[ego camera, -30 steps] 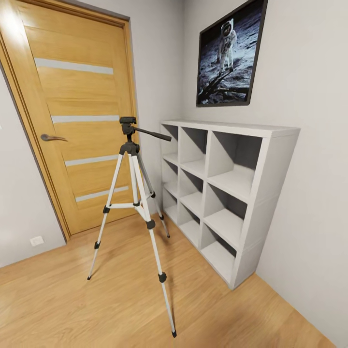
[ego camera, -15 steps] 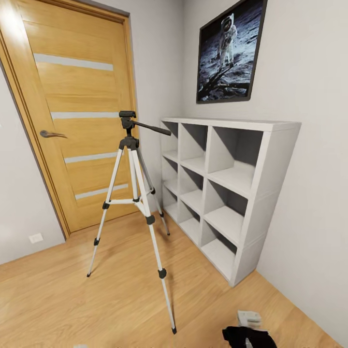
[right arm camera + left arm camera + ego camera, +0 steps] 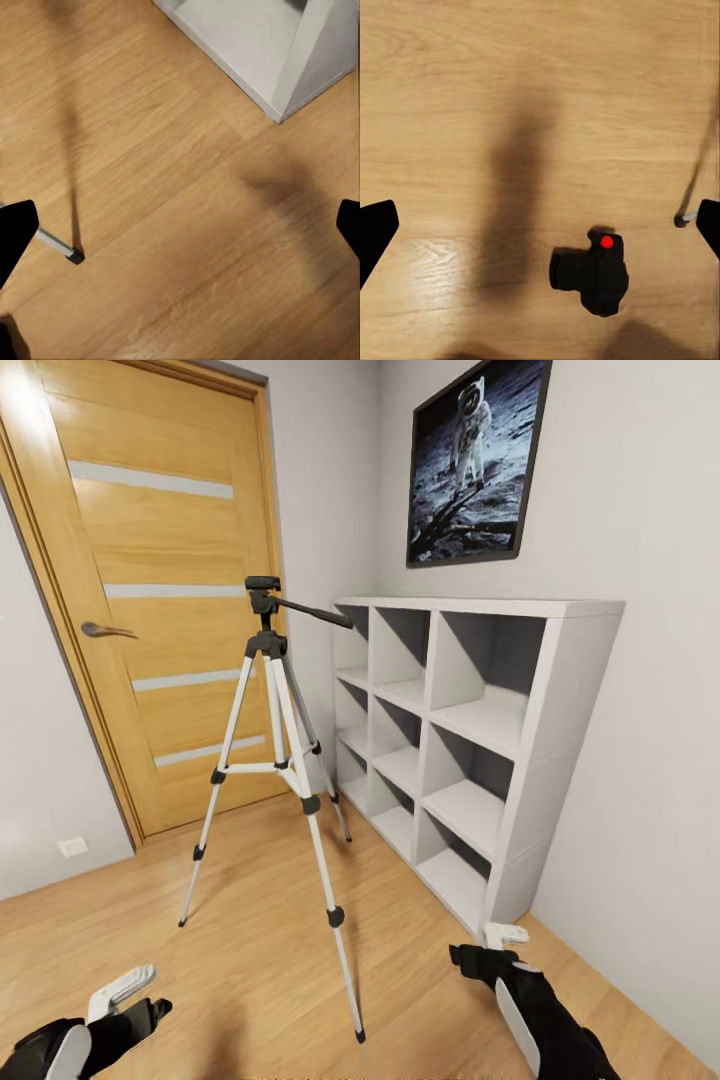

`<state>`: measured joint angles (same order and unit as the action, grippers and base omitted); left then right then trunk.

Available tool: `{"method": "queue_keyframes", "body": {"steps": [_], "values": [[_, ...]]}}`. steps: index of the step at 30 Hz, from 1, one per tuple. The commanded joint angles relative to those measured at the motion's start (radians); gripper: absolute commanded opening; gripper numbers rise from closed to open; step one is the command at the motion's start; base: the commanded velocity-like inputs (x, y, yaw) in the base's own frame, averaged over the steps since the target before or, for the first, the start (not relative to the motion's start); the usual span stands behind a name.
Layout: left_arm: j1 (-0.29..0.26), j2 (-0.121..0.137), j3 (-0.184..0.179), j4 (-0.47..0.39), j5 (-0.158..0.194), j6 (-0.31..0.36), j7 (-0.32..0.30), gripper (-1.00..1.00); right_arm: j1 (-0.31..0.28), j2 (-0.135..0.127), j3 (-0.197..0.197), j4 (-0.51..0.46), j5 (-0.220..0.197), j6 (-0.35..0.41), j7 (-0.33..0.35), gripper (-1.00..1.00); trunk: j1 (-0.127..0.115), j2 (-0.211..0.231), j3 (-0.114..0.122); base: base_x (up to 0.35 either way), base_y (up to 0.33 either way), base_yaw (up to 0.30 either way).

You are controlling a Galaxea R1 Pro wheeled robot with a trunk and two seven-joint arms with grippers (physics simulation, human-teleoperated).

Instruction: Attach the digital camera to the camera tripod in the bedroom.

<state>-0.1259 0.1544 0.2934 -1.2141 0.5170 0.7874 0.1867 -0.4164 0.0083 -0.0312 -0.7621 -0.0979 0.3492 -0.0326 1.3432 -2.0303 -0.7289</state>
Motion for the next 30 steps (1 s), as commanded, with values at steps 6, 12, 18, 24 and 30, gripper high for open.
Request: {"method": "queue_keyframes", "body": {"steps": [6,12,18,24,30], "values": [[-0.038,-0.027,0.000,-0.018,0.007,-0.001,0.041,1.00,-0.001,0.002,0.000,-0.058,-0.002,0.004,-0.006,1.00,0.023,-0.043,-0.020,0.000,0.000,0.000],[-0.045,-0.038,0.001,-0.008,0.005,0.001,0.096,1.00,-0.001,-0.006,0.001,-0.063,-0.009,0.007,0.001,1.00,0.046,-0.085,-0.039,0.000,0.000,0.000],[-0.046,-0.039,0.002,-0.011,0.004,0.002,0.110,1.00,-0.001,-0.017,0.002,-0.063,-0.007,0.013,0.007,1.00,0.069,-0.127,-0.058,0.000,0.000,0.000],[-0.046,-0.041,0.000,-0.014,0.004,0.003,0.113,1.00,-0.001,-0.019,0.003,-0.063,-0.008,0.014,0.008,1.00,0.092,-0.169,-0.076,0.000,0.000,0.000],[-0.046,-0.042,-0.002,-0.017,0.005,0.004,0.114,1.00,-0.001,-0.018,0.005,-0.063,-0.010,0.015,0.008,1.00,0.115,-0.211,-0.095,0.000,0.000,0.000]]}}
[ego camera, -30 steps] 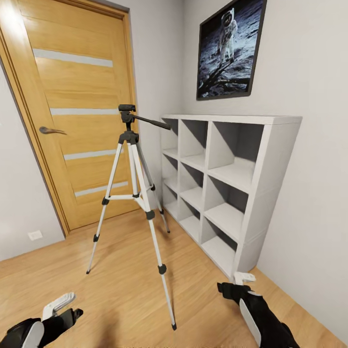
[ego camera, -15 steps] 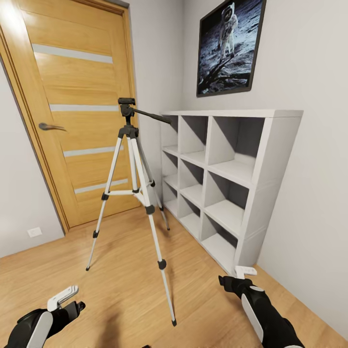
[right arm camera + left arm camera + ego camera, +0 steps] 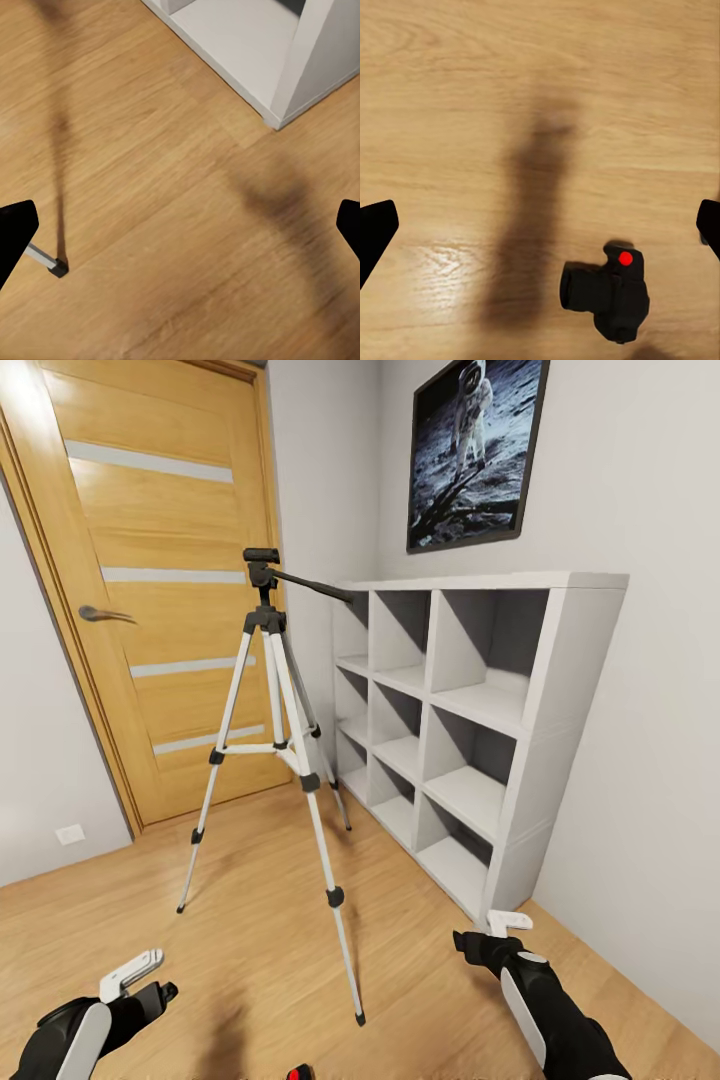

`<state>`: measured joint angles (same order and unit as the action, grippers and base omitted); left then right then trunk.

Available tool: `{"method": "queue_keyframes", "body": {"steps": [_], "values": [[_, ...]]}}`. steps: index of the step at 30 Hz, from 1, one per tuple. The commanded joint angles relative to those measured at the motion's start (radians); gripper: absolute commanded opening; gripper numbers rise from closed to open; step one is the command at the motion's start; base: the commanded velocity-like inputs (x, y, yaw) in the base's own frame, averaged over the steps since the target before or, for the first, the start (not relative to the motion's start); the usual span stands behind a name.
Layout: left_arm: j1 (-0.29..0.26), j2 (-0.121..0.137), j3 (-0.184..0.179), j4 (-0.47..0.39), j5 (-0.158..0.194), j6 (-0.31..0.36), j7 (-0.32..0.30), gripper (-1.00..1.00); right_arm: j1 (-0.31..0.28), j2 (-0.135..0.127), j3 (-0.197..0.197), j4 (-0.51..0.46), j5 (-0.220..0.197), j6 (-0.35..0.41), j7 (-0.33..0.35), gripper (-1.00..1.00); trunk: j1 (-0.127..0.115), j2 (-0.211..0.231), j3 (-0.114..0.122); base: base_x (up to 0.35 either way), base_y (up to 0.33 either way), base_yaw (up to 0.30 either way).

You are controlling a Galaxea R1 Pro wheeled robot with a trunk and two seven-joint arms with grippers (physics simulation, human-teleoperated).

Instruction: Attach the digital camera to the camera tripod in the bedroom.

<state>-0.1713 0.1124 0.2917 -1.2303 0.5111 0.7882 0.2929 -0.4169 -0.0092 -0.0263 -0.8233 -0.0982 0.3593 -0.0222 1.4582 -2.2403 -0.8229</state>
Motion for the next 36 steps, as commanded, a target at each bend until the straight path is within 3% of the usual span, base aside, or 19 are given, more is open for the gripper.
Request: {"method": "queue_keyframes", "body": {"steps": [1,36], "values": [[-0.001,0.000,0.000,-0.002,0.011,0.003,0.008,1.00,0.000,0.000,0.000,-0.001,-0.010,0.005,-0.002,1.00,0.004,-0.008,-0.004,0.000,0.000,0.000],[-0.001,0.000,-0.001,-0.026,0.012,0.004,-0.006,1.00,0.000,0.004,0.000,0.000,-0.010,-0.002,-0.005,1.00,0.138,-0.253,-0.114,0.000,0.000,0.000]]}}
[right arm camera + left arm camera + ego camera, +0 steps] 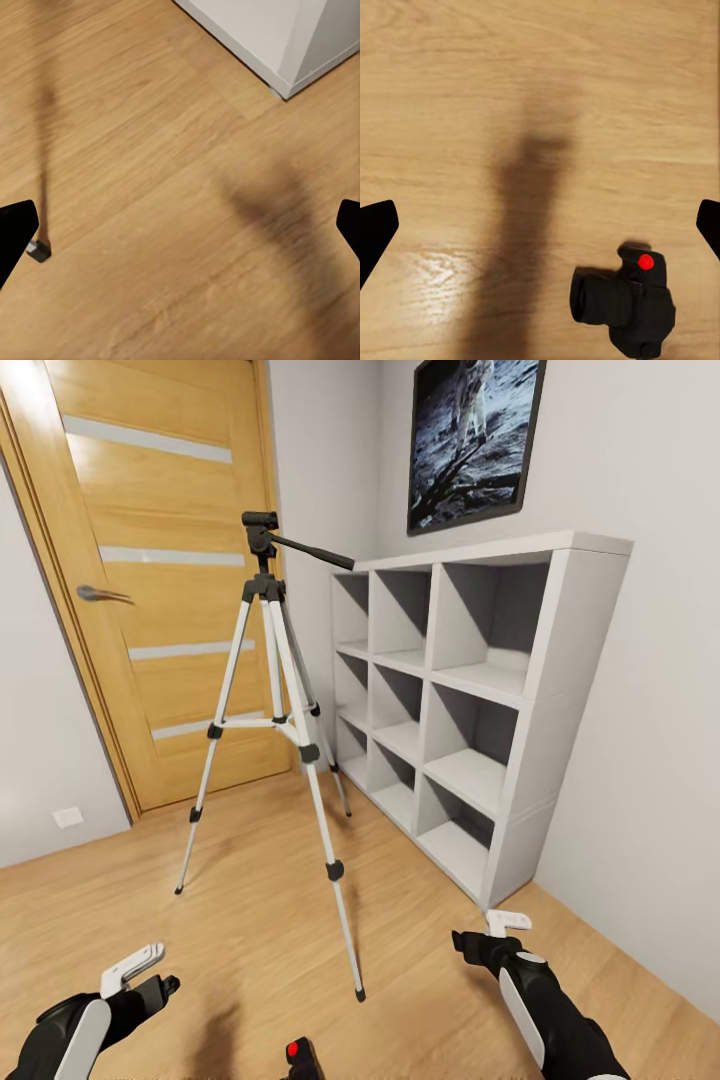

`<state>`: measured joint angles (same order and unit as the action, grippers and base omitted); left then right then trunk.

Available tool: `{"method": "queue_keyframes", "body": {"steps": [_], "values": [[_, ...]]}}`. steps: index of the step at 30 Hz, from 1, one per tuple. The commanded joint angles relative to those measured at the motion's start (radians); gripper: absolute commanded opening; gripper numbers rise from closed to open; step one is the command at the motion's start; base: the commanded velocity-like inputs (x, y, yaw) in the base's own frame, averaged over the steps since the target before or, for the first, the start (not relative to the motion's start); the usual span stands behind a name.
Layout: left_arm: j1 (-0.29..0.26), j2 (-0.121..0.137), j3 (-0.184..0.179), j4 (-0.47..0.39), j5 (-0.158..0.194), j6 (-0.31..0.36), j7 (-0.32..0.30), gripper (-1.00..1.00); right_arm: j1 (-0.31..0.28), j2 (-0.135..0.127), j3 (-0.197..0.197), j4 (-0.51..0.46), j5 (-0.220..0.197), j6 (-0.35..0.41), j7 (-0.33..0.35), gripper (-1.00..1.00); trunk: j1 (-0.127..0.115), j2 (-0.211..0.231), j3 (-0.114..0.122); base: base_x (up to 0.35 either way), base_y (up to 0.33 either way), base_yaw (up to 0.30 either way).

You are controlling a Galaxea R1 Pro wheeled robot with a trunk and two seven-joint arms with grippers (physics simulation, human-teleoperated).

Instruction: Attach the digital camera to the camera tripod in the bedroom.

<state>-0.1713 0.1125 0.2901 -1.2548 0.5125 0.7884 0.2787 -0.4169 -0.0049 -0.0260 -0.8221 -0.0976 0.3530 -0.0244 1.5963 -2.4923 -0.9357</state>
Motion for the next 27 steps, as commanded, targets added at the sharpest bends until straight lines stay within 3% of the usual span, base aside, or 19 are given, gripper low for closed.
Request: {"method": "queue_keyframes", "body": {"steps": [1,27], "values": [[-0.001,0.000,0.000,-0.003,0.011,0.004,0.008,1.00,0.000,0.000,0.000,-0.002,-0.010,0.005,-0.002,1.00,0.004,-0.008,-0.004,0.000,0.000,0.000],[-0.001,0.000,-0.002,-0.012,0.011,0.005,0.008,1.00,0.000,-0.001,0.001,0.010,-0.007,0.003,0.000,1.00,0.015,-0.014,-0.105,0.000,0.000,0.000]]}}
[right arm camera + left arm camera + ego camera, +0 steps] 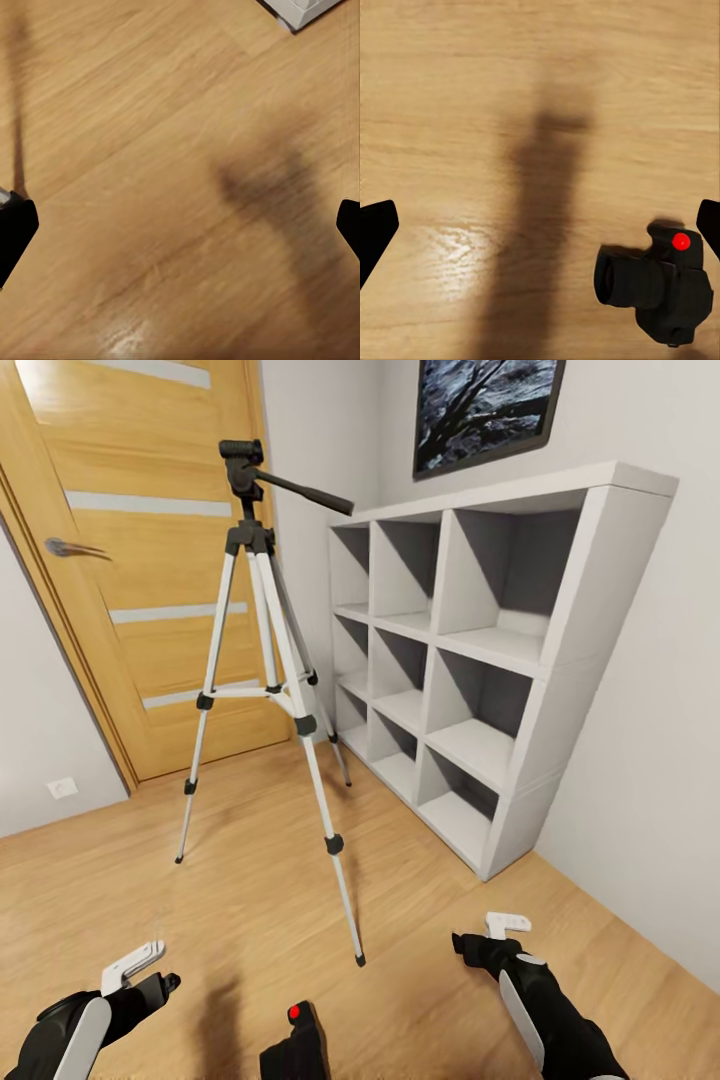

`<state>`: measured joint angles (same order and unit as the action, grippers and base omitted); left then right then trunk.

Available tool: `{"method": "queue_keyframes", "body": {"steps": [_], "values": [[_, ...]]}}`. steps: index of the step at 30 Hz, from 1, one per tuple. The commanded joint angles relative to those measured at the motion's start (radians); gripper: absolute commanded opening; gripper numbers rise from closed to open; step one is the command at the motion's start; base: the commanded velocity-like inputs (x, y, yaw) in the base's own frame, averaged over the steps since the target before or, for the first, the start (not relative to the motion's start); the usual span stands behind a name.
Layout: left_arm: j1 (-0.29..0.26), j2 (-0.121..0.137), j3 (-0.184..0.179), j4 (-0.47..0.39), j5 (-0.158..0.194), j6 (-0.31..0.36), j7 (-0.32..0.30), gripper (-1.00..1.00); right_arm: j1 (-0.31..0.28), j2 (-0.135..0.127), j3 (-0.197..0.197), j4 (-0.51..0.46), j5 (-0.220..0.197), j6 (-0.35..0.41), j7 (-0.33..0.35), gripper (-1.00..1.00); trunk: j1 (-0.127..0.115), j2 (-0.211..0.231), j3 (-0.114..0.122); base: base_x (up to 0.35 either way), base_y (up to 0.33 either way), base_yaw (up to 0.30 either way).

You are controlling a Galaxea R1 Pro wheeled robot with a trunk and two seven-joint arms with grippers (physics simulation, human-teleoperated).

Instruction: Attach the digital camera to the camera tripod in the bedroom.

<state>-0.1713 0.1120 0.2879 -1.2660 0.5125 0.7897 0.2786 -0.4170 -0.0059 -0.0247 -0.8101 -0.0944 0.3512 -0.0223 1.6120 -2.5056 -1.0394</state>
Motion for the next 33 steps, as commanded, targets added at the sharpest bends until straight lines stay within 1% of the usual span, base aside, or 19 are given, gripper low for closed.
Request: {"method": "queue_keyframes", "body": {"steps": [1,33], "values": [[0.000,0.000,0.000,-0.001,0.011,0.003,0.008,1.00,0.000,0.000,0.000,-0.002,-0.010,0.005,-0.002,1.00,0.000,-0.001,-0.005,0.000,0.000,0.000],[0.000,0.000,-0.001,-0.006,0.011,0.004,0.007,1.00,0.000,0.000,0.004,-0.001,-0.004,0.012,-0.004,1.00,0.015,-0.008,-0.129,0.000,0.000,0.000]]}}
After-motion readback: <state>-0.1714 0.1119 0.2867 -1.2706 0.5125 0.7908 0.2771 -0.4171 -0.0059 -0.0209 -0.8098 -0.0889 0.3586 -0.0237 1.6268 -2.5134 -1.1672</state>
